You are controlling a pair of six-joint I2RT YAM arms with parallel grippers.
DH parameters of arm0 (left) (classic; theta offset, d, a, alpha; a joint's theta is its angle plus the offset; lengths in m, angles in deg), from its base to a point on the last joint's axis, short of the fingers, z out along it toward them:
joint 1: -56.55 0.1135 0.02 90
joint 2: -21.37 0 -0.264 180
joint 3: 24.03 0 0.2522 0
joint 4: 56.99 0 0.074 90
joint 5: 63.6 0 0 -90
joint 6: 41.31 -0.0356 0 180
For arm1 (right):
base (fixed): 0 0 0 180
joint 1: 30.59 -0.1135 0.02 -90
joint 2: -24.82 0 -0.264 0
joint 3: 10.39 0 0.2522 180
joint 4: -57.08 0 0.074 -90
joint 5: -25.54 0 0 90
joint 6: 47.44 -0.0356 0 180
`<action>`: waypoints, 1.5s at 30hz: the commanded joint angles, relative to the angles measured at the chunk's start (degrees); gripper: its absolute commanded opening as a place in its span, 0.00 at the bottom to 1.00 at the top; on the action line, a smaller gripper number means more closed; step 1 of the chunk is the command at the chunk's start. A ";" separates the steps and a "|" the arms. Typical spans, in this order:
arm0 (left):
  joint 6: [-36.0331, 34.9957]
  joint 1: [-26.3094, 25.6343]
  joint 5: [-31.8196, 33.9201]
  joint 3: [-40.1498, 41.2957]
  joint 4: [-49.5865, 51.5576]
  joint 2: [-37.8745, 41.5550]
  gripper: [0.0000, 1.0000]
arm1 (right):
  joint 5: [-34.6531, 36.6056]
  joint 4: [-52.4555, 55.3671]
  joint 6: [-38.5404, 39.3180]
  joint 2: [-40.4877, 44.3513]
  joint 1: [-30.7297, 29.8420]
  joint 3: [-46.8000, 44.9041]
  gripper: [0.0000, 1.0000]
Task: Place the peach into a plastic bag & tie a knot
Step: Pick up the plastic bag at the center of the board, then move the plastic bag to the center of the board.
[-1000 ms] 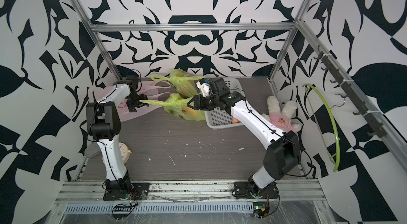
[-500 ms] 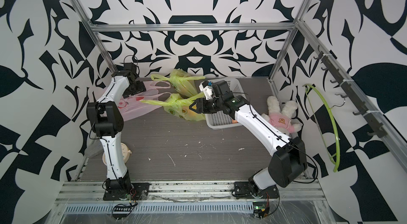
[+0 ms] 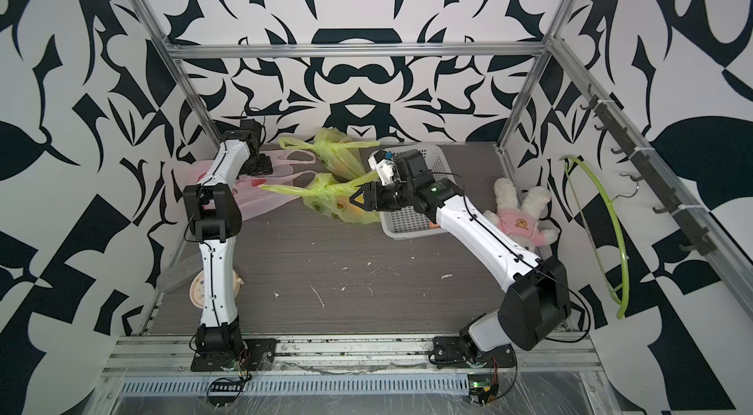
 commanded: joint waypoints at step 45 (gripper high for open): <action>14.67 4.19 -31.96 20.91 -5.11 63.75 0.00 | 9.49 -2.78 0.67 -27.14 -5.38 10.01 0.54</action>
